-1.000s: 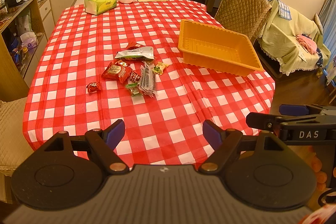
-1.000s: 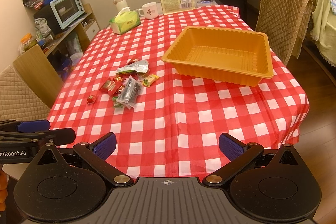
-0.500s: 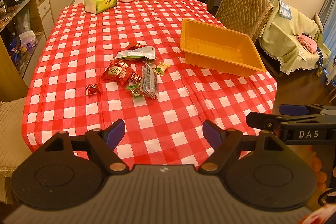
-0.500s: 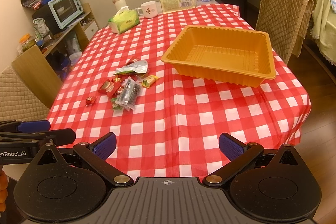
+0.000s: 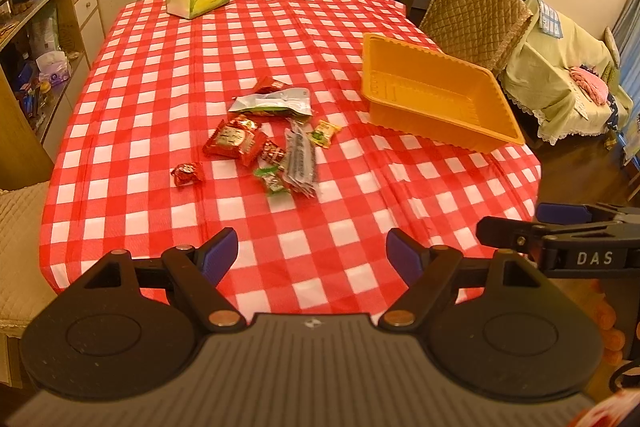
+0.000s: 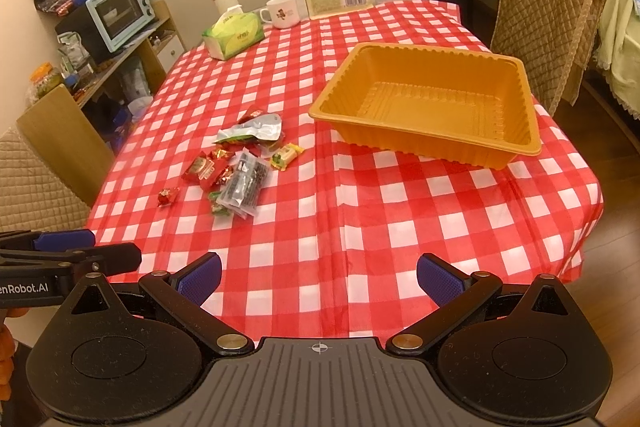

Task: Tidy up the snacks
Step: 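Grasp the small red candy with the left tool while the right tool grasps the seaweed bag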

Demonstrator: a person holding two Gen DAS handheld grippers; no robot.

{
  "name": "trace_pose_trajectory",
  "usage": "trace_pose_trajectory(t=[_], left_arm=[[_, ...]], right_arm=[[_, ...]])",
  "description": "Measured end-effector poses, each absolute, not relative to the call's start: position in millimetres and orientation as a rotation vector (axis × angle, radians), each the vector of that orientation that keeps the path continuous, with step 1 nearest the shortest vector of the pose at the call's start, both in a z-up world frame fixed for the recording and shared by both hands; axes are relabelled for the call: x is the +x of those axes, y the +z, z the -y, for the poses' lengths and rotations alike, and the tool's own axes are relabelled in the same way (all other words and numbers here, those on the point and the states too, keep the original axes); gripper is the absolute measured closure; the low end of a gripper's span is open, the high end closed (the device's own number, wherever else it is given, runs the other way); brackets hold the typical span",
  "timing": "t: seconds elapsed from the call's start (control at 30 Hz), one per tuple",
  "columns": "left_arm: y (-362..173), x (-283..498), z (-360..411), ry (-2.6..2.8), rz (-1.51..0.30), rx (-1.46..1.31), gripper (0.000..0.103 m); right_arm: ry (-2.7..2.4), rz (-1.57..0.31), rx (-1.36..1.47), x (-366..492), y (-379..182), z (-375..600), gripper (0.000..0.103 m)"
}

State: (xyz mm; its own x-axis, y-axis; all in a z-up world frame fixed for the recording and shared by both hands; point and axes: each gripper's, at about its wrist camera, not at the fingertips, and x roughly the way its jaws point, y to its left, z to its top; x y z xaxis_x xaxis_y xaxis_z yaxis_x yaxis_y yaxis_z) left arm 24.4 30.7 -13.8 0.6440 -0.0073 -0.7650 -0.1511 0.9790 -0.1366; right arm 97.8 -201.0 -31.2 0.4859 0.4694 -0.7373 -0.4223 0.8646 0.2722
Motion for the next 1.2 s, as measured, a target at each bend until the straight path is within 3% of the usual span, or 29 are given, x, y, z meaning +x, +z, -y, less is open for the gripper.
trace_pose_trajectory(t=[0.47, 0.9, 1.2], left_arm=[[-48, 58, -99, 0.135, -0.869, -0.167, 0.026], [-88, 109, -145, 0.063, -0.907, -0.065, 0.057], [-107, 132, -164, -0.012, -0.954, 0.023, 0.063]], right_arm=[[0.562, -0.918, 0.088, 139, -51, 169, 0.0], [0.537, -0.953, 0.114, 169, -71, 135, 0.0], [0.497, -0.99, 0.125, 179, -81, 115, 0.0]])
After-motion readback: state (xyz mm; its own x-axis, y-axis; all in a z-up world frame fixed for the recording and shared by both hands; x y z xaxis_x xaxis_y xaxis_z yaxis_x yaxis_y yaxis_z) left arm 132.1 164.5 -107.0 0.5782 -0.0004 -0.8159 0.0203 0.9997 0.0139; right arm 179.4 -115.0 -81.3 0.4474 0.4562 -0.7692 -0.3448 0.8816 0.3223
